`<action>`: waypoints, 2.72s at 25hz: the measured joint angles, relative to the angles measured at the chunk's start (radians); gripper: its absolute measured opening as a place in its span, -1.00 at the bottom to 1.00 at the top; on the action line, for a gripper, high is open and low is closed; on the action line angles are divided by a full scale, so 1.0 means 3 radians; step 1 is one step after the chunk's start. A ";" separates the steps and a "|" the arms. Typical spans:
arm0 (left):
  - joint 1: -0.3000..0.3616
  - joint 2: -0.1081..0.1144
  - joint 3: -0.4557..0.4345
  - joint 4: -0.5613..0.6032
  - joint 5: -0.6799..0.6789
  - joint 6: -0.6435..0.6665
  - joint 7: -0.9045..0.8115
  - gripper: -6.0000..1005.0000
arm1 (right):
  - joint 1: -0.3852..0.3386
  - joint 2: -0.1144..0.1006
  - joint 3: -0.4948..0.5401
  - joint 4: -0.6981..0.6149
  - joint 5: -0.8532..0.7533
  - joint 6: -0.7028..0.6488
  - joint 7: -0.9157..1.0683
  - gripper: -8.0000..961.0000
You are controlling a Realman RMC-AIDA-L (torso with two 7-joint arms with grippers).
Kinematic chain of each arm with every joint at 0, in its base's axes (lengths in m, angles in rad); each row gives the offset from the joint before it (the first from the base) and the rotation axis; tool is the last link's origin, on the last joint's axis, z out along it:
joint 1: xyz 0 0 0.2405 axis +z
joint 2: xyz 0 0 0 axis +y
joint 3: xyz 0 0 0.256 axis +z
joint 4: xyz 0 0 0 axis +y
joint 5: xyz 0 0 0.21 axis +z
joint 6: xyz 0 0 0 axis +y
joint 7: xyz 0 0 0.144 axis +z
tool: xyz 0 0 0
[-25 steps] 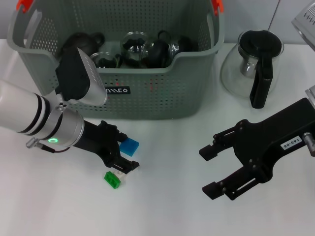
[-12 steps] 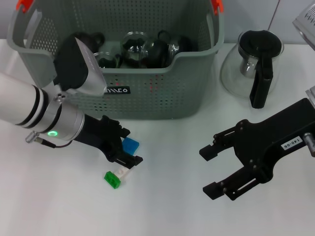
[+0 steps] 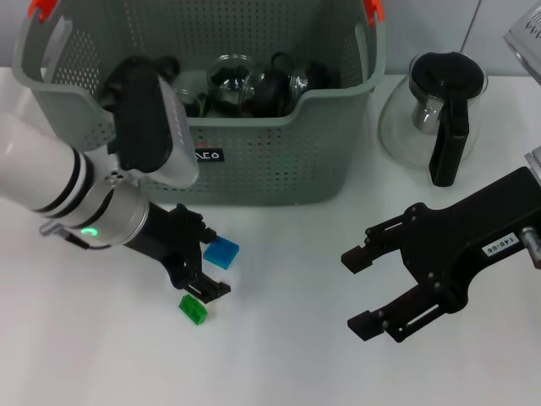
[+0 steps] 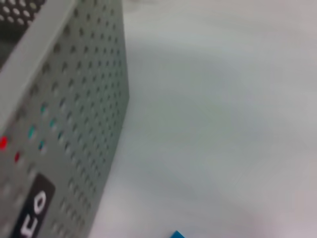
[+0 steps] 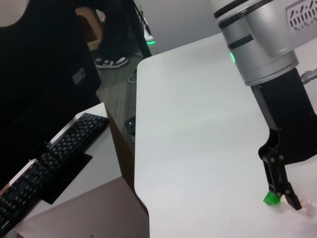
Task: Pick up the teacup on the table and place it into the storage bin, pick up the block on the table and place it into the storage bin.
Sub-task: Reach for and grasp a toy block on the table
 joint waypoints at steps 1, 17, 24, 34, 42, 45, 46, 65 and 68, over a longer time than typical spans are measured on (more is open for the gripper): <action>-0.0019 0.0000 0.0013 -0.0009 0.0023 -0.0003 0.0024 0.74 | 0.0000 0.0000 0.0000 0.0000 0.0003 0.0003 0.0000 0.84; -0.0268 0.0003 0.0301 -0.0209 0.0554 0.0036 0.0320 0.74 | 0.0048 0.0025 0.0041 0.0145 0.0011 0.0048 -0.0005 0.84; -0.0362 -0.0004 0.0409 -0.0208 0.0663 0.0079 0.0460 0.73 | 0.0024 -0.0012 0.0144 0.0185 0.0023 -0.0085 0.0025 0.84; -0.0469 -0.0008 0.0535 -0.0148 0.0754 0.0053 0.0612 0.70 | 0.0021 -0.0035 0.0249 0.0210 0.0047 -0.0094 0.0040 0.84; -0.0566 -0.0020 0.0725 0.0032 0.0755 -0.0055 0.0640 0.67 | 0.0028 -0.0026 0.0261 0.0217 0.0045 -0.0071 0.0043 0.84; -0.0582 -0.0019 0.0860 0.0098 0.0757 -0.0142 0.0626 0.66 | 0.0032 -0.0025 0.0261 0.0218 0.0043 -0.0067 0.0041 0.84; -0.0596 -0.0017 0.0878 0.0121 0.0758 -0.0160 0.0625 0.65 | 0.0033 -0.0025 0.0261 0.0218 0.0043 -0.0066 0.0041 0.84; -0.0758 -0.0019 0.0907 0.0349 0.0833 -0.0268 0.0667 0.58 | 0.0013 -0.0015 0.0261 0.0231 0.0041 -0.0021 0.0041 0.84; -0.0786 -0.0018 0.0914 0.0399 0.0839 -0.0266 0.0667 0.57 | 0.0015 -0.0015 0.0261 0.0231 0.0041 -0.0006 0.0042 0.84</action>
